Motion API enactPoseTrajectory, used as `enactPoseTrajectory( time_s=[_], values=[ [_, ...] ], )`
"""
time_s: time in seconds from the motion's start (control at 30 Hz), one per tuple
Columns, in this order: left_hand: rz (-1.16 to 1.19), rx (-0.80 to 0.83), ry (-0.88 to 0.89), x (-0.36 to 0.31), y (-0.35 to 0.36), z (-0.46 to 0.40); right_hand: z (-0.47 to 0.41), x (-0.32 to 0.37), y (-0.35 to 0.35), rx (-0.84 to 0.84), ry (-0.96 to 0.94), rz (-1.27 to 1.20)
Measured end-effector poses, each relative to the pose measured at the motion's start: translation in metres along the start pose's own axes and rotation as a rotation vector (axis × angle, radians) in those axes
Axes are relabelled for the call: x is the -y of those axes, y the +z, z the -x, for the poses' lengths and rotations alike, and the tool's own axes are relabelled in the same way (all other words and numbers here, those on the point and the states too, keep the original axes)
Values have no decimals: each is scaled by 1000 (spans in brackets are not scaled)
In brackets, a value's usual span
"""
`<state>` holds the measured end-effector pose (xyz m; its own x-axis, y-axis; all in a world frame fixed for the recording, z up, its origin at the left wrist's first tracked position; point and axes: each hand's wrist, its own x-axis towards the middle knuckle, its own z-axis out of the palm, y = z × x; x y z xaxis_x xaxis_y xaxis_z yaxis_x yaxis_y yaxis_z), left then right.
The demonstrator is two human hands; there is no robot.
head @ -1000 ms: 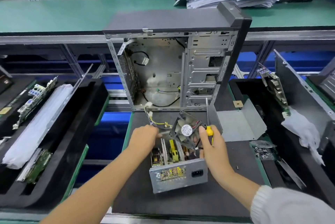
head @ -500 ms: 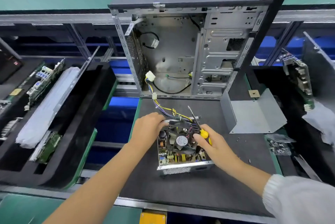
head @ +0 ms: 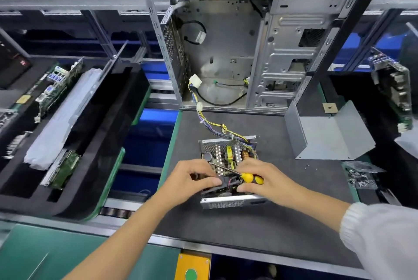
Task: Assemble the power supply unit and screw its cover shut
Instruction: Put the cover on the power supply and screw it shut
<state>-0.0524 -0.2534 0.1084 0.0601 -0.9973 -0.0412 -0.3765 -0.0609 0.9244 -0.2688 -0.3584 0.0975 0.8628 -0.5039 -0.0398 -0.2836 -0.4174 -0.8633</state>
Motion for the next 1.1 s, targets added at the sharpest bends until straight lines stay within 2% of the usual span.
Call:
enactPoseTrajectory(
  time_s=[0.17, 0.3, 0.4, 0.5, 0.63, 0.77, 0.83, 0.93, 1.03, 1.1],
  values=[
    [16, 102, 6, -6, -1, -5, -1, 0, -5, 9, -11, -22],
    [7, 244, -28, -10, -2, -13, 1, -4, -11, 96, 42, -8],
    [-55, 324, -55, -6, 0, -16, 2, -2, -19, -21, 41, -145],
    [-98, 358, -86, -3, 3, -15, 0, -5, -35, -142, 87, -173],
    [-85, 373, -104, -2, 6, -14, 2, -12, -56, 54, 203, -146],
    [-264, 458, -109, -8, 5, -24, 6, -24, -68, 204, 244, -109],
    [-307, 405, -91, -15, 3, -31, 8, -30, -70, 264, 283, -114],
    [-236, 254, -16, -27, 6, -42, 12, -38, -69, 319, 312, -170],
    [-255, 214, 17, -32, 21, -51, 18, -44, -64, 364, 322, -160],
    [-342, 184, 47, -33, 32, -55, 21, -48, -57, 338, 317, -122]
  ],
)
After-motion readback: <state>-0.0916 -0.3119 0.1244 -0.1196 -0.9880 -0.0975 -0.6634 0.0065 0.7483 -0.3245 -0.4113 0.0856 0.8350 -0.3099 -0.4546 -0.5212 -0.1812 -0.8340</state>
